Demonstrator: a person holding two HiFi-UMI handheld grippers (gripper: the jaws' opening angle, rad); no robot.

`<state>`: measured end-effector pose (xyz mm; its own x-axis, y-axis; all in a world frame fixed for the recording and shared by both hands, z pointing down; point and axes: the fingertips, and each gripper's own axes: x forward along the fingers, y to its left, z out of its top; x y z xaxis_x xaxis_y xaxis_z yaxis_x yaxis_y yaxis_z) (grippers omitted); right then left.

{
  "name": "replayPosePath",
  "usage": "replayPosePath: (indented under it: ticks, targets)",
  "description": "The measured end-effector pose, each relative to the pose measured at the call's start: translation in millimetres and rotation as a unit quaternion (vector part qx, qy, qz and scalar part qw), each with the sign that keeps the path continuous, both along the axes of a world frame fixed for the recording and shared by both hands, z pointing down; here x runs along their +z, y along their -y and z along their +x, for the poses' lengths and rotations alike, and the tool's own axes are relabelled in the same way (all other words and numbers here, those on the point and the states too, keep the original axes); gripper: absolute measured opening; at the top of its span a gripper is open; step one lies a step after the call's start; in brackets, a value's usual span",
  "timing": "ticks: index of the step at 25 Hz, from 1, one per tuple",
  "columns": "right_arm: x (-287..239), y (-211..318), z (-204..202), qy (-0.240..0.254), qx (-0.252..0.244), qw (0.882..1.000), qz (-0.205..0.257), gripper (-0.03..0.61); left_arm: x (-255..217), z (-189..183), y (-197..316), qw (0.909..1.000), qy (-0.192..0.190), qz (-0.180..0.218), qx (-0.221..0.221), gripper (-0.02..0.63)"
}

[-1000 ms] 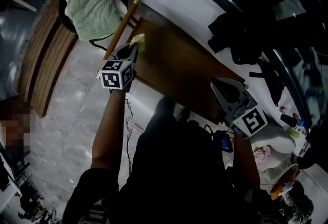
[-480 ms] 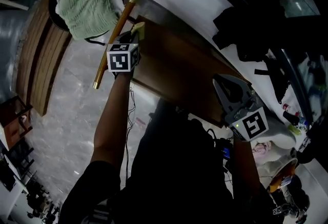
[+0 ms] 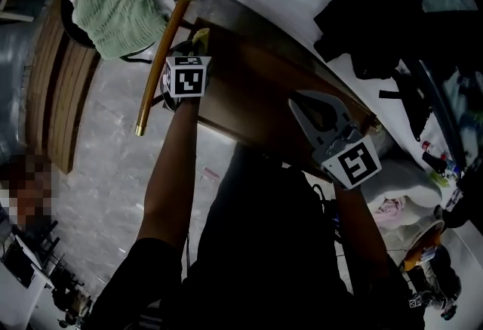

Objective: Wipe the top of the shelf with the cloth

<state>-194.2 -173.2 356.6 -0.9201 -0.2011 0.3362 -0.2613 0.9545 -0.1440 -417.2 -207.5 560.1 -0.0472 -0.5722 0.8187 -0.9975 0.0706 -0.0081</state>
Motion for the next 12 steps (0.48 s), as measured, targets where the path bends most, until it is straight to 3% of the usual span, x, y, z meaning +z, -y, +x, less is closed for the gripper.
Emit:
replayPosePath:
  ticks: [4,8,12]
  targets:
    - [13,7,16,-0.021,0.028,0.999,0.005,0.028,11,3,4,0.9999,-0.01,-0.011,0.006,0.032]
    - [36,26,28,-0.051,0.086,0.995,0.016,0.028,25,13,4,0.9991,-0.027,-0.028,0.016,0.032]
    - [67,49,25,-0.058,0.148,0.987,-0.012,0.028,39,20,-5,0.9984,-0.025,-0.047,0.022,0.032]
